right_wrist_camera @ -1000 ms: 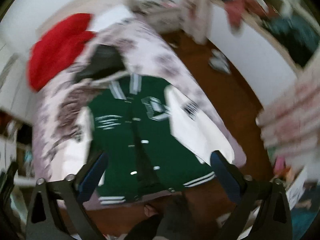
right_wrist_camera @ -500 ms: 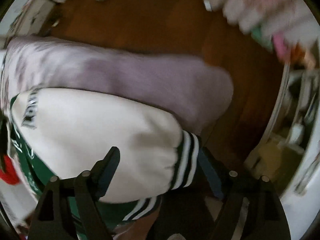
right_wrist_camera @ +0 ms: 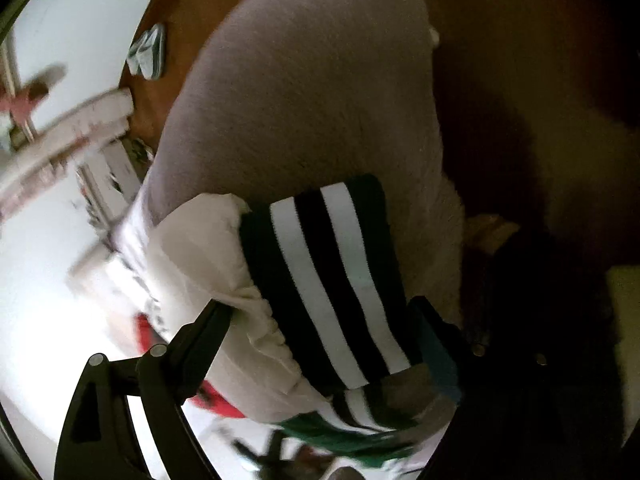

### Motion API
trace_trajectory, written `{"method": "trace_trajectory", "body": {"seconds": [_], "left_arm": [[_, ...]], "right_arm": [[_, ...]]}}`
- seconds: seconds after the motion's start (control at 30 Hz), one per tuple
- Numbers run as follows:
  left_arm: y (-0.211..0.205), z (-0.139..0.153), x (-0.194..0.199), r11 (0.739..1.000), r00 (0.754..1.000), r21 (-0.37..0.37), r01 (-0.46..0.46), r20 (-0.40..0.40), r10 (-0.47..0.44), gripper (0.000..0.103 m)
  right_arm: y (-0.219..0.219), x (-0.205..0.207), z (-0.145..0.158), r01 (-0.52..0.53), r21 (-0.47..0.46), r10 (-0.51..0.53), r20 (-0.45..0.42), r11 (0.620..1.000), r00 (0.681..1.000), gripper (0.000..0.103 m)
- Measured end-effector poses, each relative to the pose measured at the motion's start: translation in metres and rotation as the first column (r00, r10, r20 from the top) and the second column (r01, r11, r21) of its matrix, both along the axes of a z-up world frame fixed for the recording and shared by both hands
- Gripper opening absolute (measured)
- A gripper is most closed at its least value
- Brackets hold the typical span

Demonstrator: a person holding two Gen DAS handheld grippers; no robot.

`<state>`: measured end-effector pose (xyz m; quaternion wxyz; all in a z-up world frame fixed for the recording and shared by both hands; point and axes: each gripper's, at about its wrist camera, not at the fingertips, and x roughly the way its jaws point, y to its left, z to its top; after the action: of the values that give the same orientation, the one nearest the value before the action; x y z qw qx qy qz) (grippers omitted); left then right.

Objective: Fold large clothes
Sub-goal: 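Grasp the white sleeve cuff with the right tool and lift it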

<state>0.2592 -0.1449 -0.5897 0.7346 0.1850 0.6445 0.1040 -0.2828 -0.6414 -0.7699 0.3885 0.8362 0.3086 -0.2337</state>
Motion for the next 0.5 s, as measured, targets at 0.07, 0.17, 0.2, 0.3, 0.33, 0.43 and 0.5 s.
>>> {"method": "trace_trajectory", "body": {"seconds": [0.07,0.17,0.2,0.3,0.33,0.43,0.5], "left_arm": [[0.0,0.001,0.0,1.0,1.0,-0.001,-0.001,0.003,0.001,0.103],[0.001,0.003,0.0,1.0,1.0,-0.003,-0.003,0.009,0.003,0.103],[0.0,0.005,0.0,1.0,1.0,-0.006,-0.001,0.017,0.001,0.103],[0.004,0.013,0.002,1.0,0.999,-0.005,0.006,0.047,-0.005,0.103],[0.004,0.015,0.002,1.0,0.998,-0.005,0.006,0.056,-0.005,0.103],[0.017,0.023,0.007,1.0,0.997,-0.007,-0.01,0.081,0.011,0.103],[0.028,0.029,0.009,1.0,0.995,-0.009,-0.028,0.095,0.028,0.103]], "right_arm": [[0.016,-0.004,-0.004,0.051,0.016,-0.051,-0.001,0.999,0.999,0.092],[0.022,0.0,0.006,0.038,-0.063,-0.04,-0.034,0.997,0.999,0.058],[0.025,0.005,0.017,0.021,-0.102,-0.025,-0.04,0.995,0.999,0.042],[0.027,0.026,0.051,-0.07,-0.231,0.048,-0.101,0.97,0.994,0.025],[0.027,0.037,0.065,-0.105,-0.273,0.074,-0.119,0.956,0.99,0.023],[0.03,0.082,0.112,-0.182,-0.392,0.147,-0.117,0.902,0.982,0.017],[0.013,0.156,0.161,-0.25,-0.461,0.231,-0.098,0.852,0.968,0.017]]}}
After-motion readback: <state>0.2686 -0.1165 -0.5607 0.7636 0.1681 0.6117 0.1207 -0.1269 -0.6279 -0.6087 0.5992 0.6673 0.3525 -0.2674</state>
